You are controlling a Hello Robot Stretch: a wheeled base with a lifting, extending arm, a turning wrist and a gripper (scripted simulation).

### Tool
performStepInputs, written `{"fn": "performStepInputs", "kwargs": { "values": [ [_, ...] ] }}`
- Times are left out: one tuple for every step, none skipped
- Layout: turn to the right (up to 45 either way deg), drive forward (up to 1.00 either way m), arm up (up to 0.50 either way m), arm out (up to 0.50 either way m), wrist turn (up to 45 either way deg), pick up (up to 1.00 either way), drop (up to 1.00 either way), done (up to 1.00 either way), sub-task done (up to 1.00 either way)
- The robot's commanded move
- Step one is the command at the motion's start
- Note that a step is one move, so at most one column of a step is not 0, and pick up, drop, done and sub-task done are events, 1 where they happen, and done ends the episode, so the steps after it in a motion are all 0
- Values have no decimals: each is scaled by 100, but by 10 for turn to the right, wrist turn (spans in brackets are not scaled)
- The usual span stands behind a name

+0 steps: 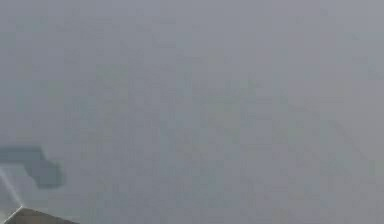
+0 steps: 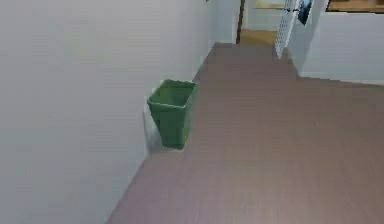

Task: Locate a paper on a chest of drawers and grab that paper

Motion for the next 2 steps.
{"fn": "performStepInputs", "kwargs": {
  "values": [
    [450,0,0,0,0,0,0,0,0],
    [450,0,0,0,0,0,0,0,0]
  ]
}}
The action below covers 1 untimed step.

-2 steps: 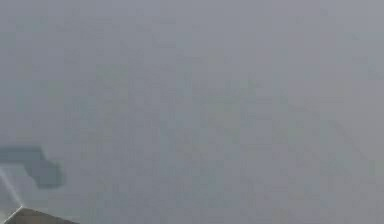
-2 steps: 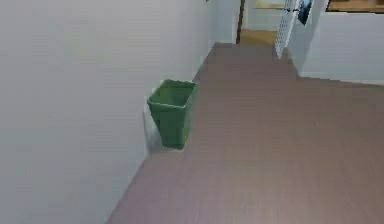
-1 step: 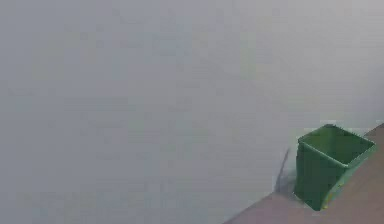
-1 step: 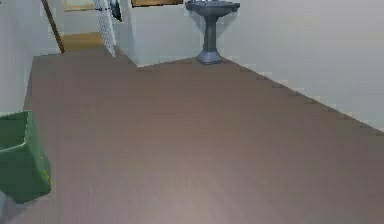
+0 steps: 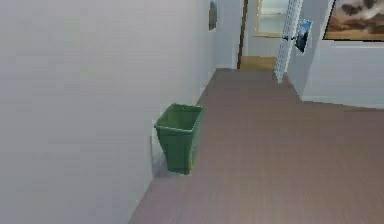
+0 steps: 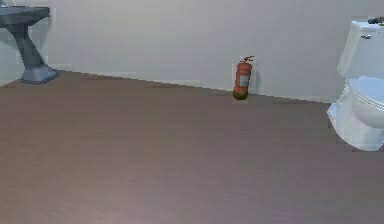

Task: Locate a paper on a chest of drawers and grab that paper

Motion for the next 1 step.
{"fn": "performStepInputs", "kwargs": {
  "values": [
    [180,0,0,0,0,0,0,0,0]
  ]
}}
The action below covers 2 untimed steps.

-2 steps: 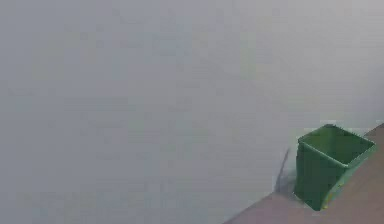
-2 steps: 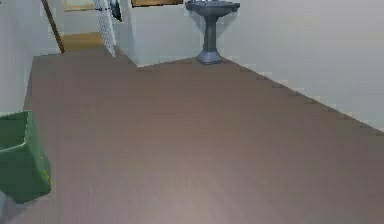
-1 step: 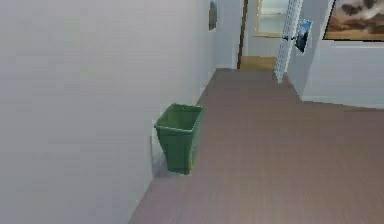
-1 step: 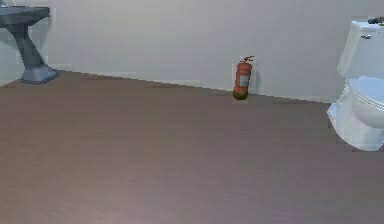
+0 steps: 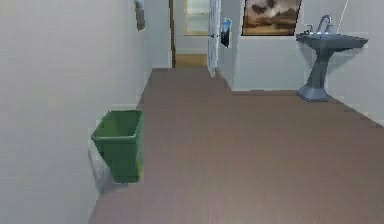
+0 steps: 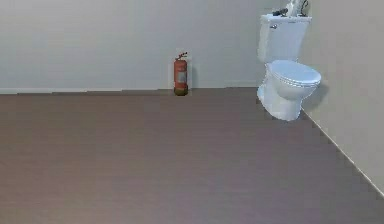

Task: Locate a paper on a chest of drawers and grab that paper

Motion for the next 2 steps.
{"fn": "performStepInputs", "kwargs": {
  "values": [
    [0,100,0,0,0,0,0,0,0],
    [0,100,0,0,0,0,0,0,0]
  ]
}}
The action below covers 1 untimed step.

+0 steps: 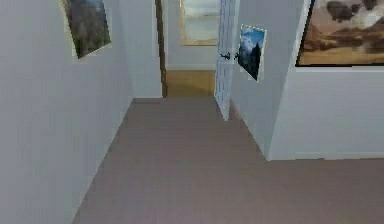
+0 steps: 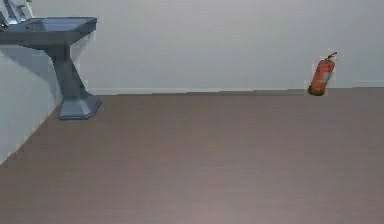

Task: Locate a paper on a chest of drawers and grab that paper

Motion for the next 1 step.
{"fn": "performStepInputs", "kwargs": {
  "values": [
    [0,100,0,0,0,0,0,0,0]
  ]
}}
